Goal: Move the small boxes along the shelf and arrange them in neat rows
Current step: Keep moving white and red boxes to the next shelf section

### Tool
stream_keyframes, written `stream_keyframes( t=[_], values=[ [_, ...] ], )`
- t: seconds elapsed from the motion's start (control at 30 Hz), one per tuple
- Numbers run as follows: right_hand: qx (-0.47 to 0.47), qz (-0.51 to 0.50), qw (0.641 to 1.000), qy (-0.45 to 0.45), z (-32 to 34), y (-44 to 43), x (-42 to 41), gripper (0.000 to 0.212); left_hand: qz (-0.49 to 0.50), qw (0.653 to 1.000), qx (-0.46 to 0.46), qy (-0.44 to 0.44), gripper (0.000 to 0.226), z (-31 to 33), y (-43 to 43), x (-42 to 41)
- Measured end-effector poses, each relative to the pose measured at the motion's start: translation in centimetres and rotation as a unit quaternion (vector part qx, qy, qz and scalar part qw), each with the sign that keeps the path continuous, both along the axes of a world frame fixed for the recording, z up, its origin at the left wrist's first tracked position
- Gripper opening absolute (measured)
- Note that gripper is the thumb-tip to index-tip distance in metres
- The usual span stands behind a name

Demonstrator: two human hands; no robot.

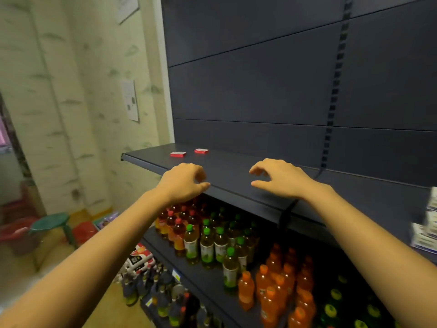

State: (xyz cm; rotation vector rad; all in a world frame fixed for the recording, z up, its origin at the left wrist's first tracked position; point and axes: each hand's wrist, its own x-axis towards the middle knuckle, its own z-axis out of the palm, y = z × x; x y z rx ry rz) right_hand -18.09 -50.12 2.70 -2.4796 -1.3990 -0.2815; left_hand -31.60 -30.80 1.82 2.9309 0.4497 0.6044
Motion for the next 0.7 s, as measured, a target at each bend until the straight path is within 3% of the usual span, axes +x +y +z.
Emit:
stream_keyframes(
  t=[0.37,0.7],
  values=[
    [-0.037,0.032,0.999,0.018,-1.4,16.4,3.1,0.037,0.028,1.0,-0.014,-0.002,0.032,-2.8,13.8,0.8],
    [-0.049,0.014,0.998,0.03,-1.3,29.6,11.9,0.036,0.042,0.999,-0.017,0.001,0.034,-2.3,26.9,8.5]
  ],
)
